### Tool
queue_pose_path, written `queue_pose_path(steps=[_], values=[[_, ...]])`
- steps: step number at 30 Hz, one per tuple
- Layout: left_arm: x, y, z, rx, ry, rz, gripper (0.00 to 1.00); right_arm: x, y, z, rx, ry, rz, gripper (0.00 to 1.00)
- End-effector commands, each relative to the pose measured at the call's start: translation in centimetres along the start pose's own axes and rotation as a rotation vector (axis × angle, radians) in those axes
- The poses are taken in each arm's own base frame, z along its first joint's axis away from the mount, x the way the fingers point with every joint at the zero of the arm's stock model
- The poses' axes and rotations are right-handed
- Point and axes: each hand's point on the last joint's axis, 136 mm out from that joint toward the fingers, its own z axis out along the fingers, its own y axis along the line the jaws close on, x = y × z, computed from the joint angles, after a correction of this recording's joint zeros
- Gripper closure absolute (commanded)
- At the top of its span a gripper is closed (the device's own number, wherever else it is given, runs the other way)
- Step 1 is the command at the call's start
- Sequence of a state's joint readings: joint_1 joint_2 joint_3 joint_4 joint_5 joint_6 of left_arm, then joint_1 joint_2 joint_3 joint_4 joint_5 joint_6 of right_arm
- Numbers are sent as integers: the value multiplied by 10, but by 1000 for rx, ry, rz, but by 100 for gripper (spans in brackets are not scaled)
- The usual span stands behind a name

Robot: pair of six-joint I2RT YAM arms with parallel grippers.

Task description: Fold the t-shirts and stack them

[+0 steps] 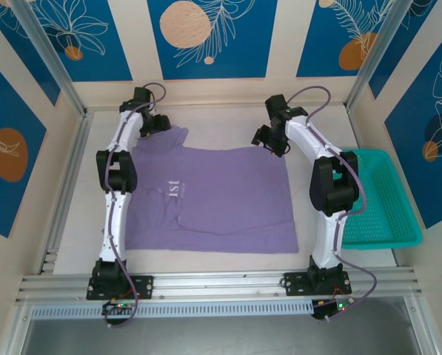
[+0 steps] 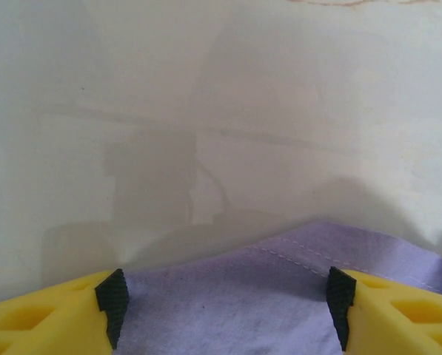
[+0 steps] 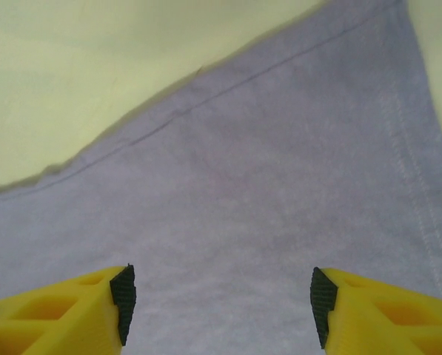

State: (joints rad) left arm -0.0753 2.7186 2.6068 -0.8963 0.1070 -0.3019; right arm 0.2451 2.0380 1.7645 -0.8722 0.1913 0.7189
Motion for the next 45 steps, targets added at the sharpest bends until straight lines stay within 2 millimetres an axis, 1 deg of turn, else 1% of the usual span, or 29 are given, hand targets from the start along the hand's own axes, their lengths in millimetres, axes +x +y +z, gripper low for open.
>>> queue_pose_path(steps=[1, 3, 4, 7, 8, 11, 15, 21, 24, 27, 31, 35, 40, 45], values=[[21, -5, 7, -24, 65, 24, 30, -22, -31, 9, 136, -32, 101, 35], [24, -8, 9, -20, 70, 28, 31, -33, -39, 17, 151, -45, 146, 35], [26, -8, 11, -18, 73, 28, 34, -39, -40, 21, 140, -45, 163, 36], [27, -10, 13, -9, 73, 17, 46, -53, -46, 39, 159, -35, 179, 38], [26, -11, 12, -7, 69, 17, 48, -58, -48, 44, 168, -35, 180, 38], [20, -13, 6, -6, 48, 22, 61, -70, -53, 54, 189, -31, 192, 40], [10, -15, -4, -3, 5, 33, 81, -76, -52, 66, 179, -20, 206, 43], [0, -24, -23, 25, -64, 39, 100, -69, -56, 82, 189, 24, 215, 46], [-3, -28, -33, 30, -95, 45, 100, -65, -57, 89, 181, 45, 222, 50], [-5, -32, -42, 40, -130, 54, 100, -64, -54, 92, 160, 54, 224, 55], [-4, -32, -54, 33, -176, 58, 100, -65, -47, 92, 117, 60, 211, 66], [2, -36, -75, 33, -250, 70, 100, -65, -42, 94, 89, 67, 198, 77], [30, -38, -97, 7, -301, 96, 100, -60, -42, 97, 77, 84, 204, 85], [87, -40, -107, -17, -258, 106, 100, -54, -43, 101, 67, 94, 212, 89]])
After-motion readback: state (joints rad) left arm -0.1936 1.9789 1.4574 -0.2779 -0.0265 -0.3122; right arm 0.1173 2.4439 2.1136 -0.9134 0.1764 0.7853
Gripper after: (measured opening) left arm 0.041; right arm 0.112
